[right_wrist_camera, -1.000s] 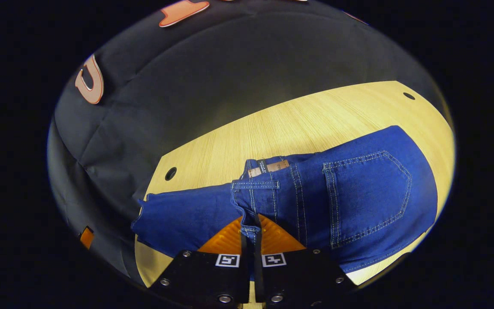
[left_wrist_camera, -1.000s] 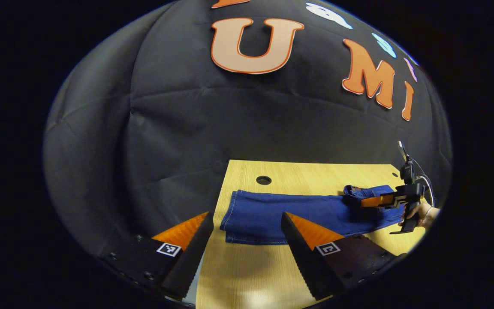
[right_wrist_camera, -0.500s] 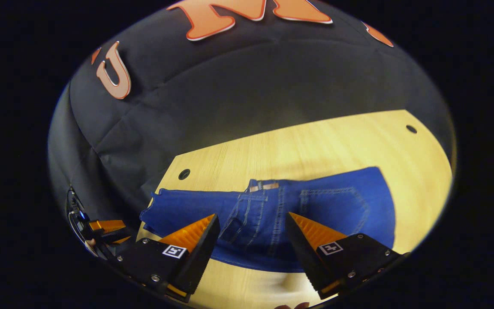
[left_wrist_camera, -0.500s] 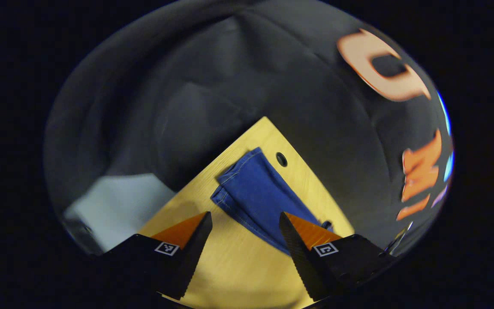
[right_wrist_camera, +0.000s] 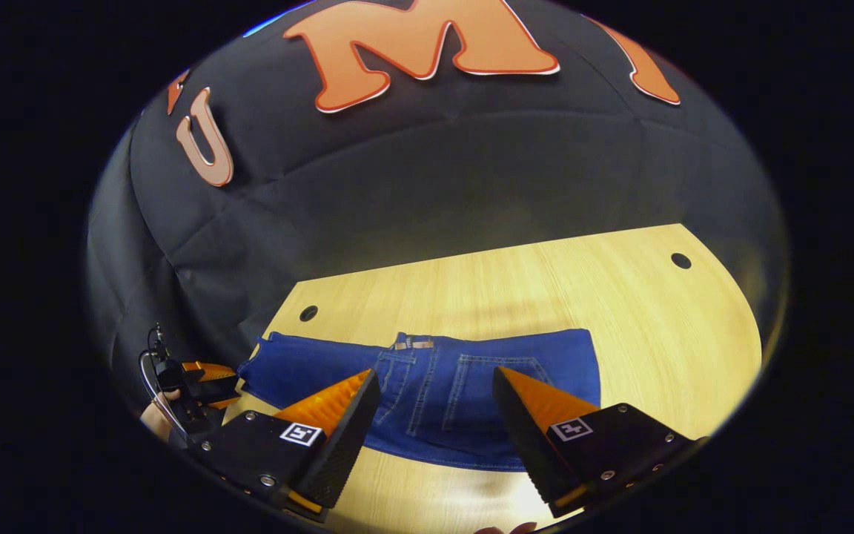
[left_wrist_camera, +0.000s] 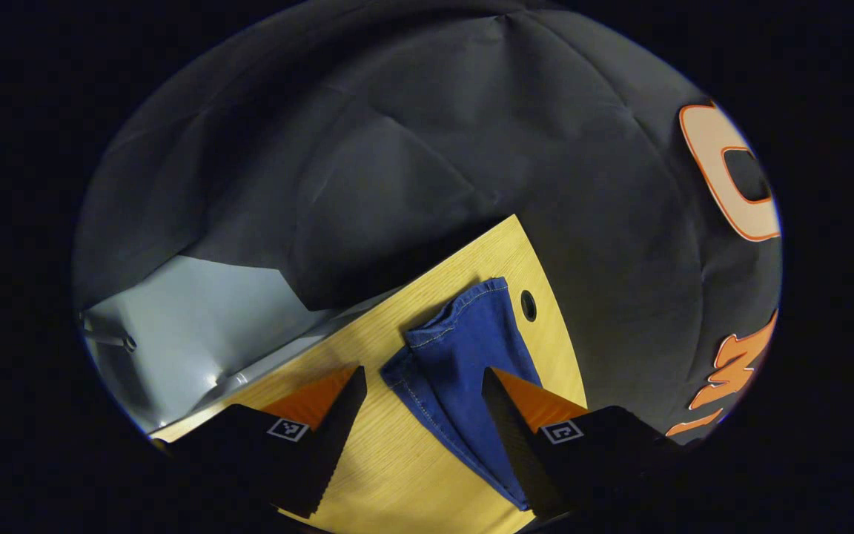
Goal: Grasp the waist and the cuffs of the jeans and fold them to make the two legs overlap; first hold the waist and fold one-third of the jeans toward the cuffs, then hold the cuffs and fold the remaining one-third in the same direction to finish folding.
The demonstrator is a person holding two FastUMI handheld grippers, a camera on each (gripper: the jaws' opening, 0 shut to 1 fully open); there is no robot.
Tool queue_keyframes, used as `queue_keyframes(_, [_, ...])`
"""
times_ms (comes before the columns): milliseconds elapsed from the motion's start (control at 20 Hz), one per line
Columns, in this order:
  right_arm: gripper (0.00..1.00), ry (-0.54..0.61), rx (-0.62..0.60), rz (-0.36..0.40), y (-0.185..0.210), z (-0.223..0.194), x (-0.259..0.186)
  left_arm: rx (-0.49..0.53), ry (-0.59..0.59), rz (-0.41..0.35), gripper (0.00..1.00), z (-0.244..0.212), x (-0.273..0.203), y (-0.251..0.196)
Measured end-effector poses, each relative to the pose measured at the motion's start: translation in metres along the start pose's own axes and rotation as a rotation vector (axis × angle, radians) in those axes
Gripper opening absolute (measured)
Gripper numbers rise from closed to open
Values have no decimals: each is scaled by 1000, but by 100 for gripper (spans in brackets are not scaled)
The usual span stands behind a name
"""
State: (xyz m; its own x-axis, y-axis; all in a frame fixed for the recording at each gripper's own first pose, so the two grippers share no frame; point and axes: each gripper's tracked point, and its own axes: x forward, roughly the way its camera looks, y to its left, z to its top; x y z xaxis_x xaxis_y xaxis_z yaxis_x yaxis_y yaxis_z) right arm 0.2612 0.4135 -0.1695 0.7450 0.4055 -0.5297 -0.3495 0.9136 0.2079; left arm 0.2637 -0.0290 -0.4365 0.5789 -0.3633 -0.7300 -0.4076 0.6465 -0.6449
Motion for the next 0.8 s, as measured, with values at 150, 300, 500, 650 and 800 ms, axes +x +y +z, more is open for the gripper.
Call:
queue_keyframes(150, [96,3,20,0,-9,2,-5,7,-12,-8,98,-1,13,-9])
queue_keyframes(300, [96,-4,42,-1,-16,9,-13,-13,21,-56,87,-14,32,-25])
queue_keyframes(500, [96,-36,55,-49,-44,18,-26,-69,-6,-10,23,-22,42,-30])
queue_keyframes(650, [96,-29,59,-93,-74,13,-29,-31,-97,-18,12,-17,44,-46])
queue_keyframes(800, [96,-28,69,-119,-100,10,-31,80,-165,-61,12,-19,22,-89])
